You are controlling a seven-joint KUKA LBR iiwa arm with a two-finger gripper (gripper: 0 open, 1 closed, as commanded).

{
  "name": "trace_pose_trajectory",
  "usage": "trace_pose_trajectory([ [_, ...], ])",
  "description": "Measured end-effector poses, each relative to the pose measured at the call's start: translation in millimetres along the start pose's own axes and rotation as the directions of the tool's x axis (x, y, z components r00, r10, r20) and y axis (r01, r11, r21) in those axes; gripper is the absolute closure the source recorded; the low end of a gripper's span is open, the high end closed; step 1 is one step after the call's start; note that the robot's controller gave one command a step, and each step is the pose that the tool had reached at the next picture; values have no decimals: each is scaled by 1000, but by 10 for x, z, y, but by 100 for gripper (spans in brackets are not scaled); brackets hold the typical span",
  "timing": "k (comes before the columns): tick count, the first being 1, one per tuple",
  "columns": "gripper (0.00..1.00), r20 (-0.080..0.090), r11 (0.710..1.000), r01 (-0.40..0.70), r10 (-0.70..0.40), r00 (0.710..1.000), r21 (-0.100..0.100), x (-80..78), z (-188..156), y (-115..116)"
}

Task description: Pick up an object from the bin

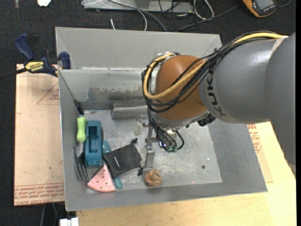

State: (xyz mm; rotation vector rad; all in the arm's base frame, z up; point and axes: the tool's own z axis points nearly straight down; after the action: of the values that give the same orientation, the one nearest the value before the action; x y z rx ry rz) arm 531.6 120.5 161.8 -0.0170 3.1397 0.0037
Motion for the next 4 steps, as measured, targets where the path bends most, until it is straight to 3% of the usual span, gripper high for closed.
trace_pose_trajectory([
  [1,0,12,997,-80,80,997,-2,-408,400,173],
  [2,0,-1,997,-74,74,997,-1,126,777,490],
  [3,0,-3,996,-94,94,996,-1,437,871,539],
  [4,0,-5,996,-89,89,996,-2,292,504,592],
])
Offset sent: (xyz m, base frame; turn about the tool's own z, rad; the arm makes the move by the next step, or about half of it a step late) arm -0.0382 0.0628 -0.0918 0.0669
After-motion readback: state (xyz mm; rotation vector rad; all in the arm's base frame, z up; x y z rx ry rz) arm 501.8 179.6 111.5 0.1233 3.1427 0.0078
